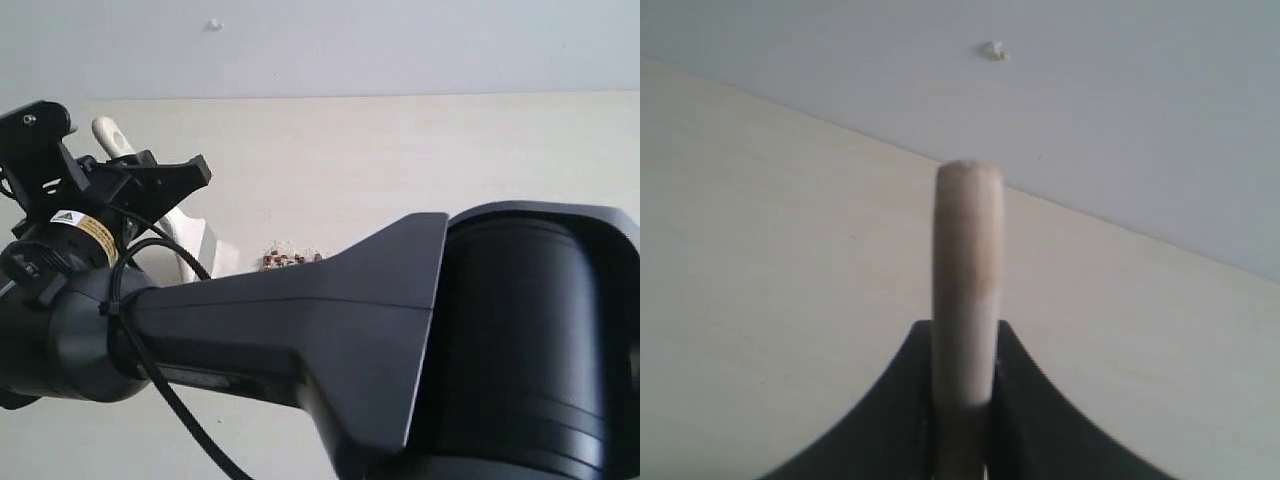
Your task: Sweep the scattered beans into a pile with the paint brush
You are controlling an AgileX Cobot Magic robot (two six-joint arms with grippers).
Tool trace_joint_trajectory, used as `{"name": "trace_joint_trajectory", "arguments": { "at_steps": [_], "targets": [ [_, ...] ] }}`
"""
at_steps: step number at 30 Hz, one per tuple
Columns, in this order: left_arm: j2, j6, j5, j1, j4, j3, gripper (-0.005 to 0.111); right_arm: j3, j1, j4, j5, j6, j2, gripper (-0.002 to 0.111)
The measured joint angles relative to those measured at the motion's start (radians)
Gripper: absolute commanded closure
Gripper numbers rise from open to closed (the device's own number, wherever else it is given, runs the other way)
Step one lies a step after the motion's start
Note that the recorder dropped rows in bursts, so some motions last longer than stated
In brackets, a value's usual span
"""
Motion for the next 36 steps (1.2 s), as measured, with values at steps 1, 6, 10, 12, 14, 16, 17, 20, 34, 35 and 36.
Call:
{"name": "trace_joint_trajectory", "arguments": {
  "at_steps": [1, 6, 10, 12, 14, 16, 17, 20, 34, 35, 36],
  "targets": [
    [0.0, 0.0, 0.0, 0.0, 0.0, 0.0, 0.107, 0.0, 0.0, -0.001, -0.005, -0.011, 0.007, 0.108],
    [0.0, 0.0, 0.016, 0.0, 0.0, 0.0, 0.107, 0.0, 0.0, -0.007, -0.009, -0.053, 0.017, 0.108],
    [0.0, 0.0, 0.022, 0.0, 0.0, 0.0, 0.107, 0.0, 0.0, -0.002, -0.027, -0.07, 0.017, 0.108],
    [0.0, 0.0, 0.022, 0.0, 0.0, 0.0, 0.107, 0.0, 0.0, -0.001, -0.029, -0.082, 0.018, 0.108],
    [0.0, 0.0, 0.022, 0.0, 0.0, 0.0, 0.107, 0.0, 0.0, -0.001, -0.03, -0.09, 0.019, 0.108],
    [0.0, 0.0, 0.022, 0.0, 0.0, 0.0, 0.107, 0.0, 0.0, -0.001, -0.03, -0.105, 0.021, 0.108],
    [0.0, 0.0, 0.022, 0.0, 0.0, 0.0, 0.107, 0.0, 0.0, -0.001, -0.031, -0.11, 0.021, 0.108],
    [0.0, 0.0, 0.022, 0.0, 0.0, 0.0, 0.107, 0.0, 0.0, -0.001, -0.036, -0.117, 0.023, 0.108],
    [0.0, 0.0, 0.022, 0.0, 0.0, 0.0, 0.107, 0.0, 0.0, -0.023, -0.042, -0.123, 0.027, 0.108],
    [0.0, 0.0, 0.022, 0.0, 0.0, 0.0, 0.107, 0.0, 0.0, -0.023, -0.042, -0.127, 0.027, 0.108],
    [0.0, 0.0, 0.022, 0.0, 0.0, 0.0, 0.107, 0.0, 0.0, -0.023, -0.042, -0.133, 0.027, 0.108]
  ]
}}
